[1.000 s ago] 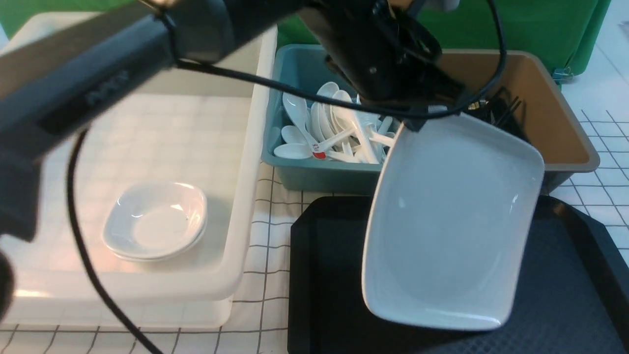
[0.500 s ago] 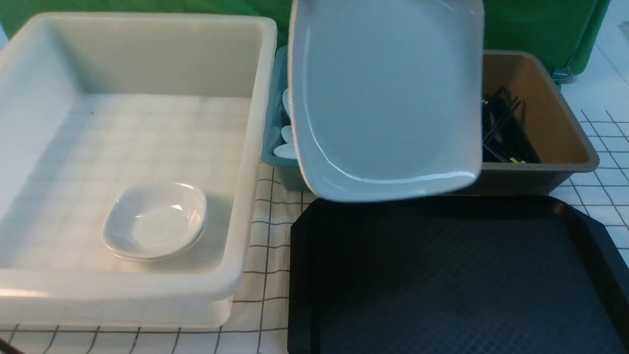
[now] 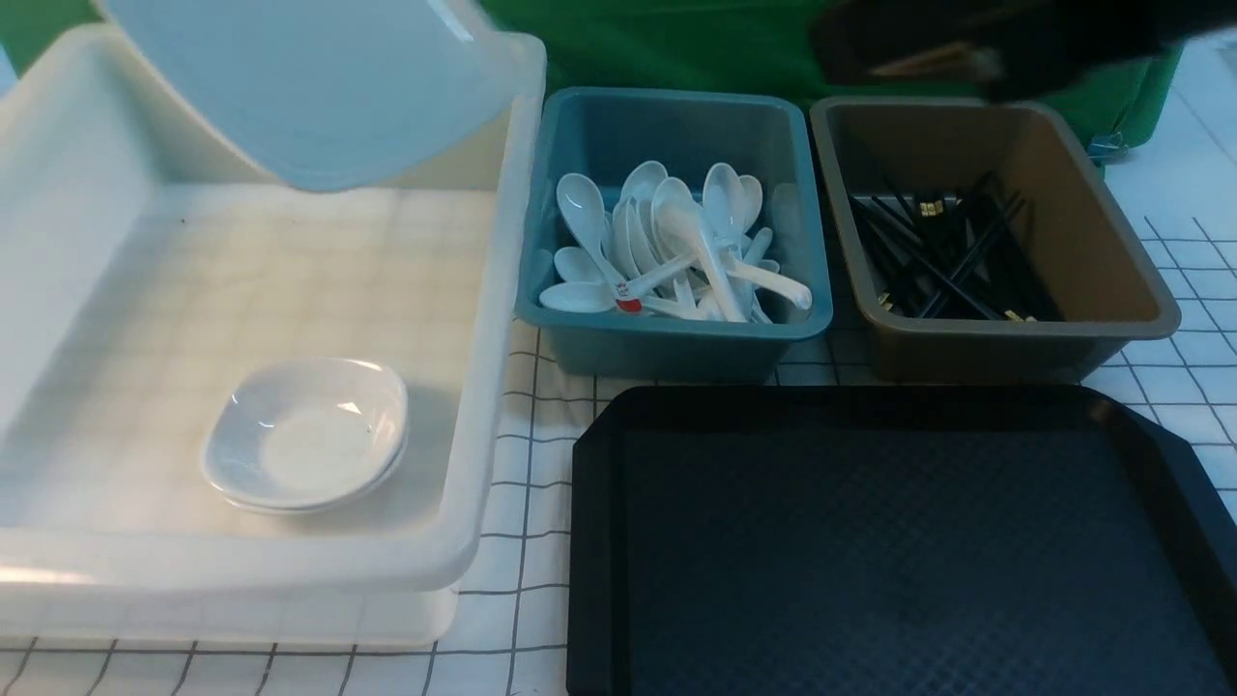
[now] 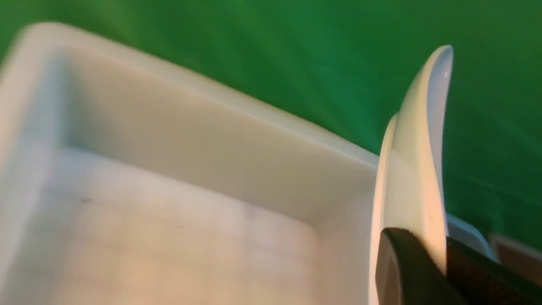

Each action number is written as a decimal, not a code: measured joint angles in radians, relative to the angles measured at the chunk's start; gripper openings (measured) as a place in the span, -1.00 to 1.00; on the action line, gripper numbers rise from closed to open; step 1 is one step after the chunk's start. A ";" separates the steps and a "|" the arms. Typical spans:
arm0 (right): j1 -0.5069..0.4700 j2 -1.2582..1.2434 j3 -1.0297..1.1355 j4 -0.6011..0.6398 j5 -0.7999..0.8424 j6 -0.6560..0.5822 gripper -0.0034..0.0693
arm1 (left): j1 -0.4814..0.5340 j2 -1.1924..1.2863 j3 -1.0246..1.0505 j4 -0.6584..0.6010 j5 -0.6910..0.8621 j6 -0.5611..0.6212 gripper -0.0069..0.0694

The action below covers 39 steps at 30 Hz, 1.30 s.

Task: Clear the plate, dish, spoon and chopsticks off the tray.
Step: Use the left arm to put the plate into the large storage box on the left

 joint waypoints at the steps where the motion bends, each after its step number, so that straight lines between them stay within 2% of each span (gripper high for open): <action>1: 0.016 0.030 -0.026 -0.015 -0.005 0.019 -0.88 | 0.013 0.000 0.042 -0.016 -0.047 0.004 -0.76; 5: 0.044 0.127 -0.114 -0.036 -0.005 0.075 -0.88 | 0.024 0.003 0.174 -0.093 -0.194 0.010 -0.76; 7: 0.047 0.199 -0.191 -0.043 0.013 0.115 -0.88 | 0.010 0.011 0.277 -0.182 -0.297 0.011 -0.75; 10: 0.050 0.236 -0.239 -0.047 0.042 0.130 -0.88 | -0.013 0.025 0.342 -0.214 -0.374 0.015 -0.75; 17: 0.057 0.244 -0.257 -0.047 0.062 0.133 -0.88 | -0.039 0.089 0.387 -0.212 -0.399 0.026 -0.76; 22: 0.057 0.244 -0.257 -0.047 0.062 0.133 -0.88 | -0.039 0.140 0.391 -0.140 -0.404 0.022 -0.76; 28: 0.057 0.245 -0.257 -0.048 0.055 0.133 -0.88 | -0.039 0.142 0.391 -0.026 -0.404 -0.044 -0.72; 32: 0.057 0.245 -0.257 -0.047 0.030 0.137 -0.88 | -0.039 0.142 0.391 0.120 -0.380 -0.137 -0.55; 39: 0.057 0.245 -0.257 -0.047 0.013 0.152 -0.88 | -0.039 0.142 0.390 0.372 -0.320 -0.369 -0.09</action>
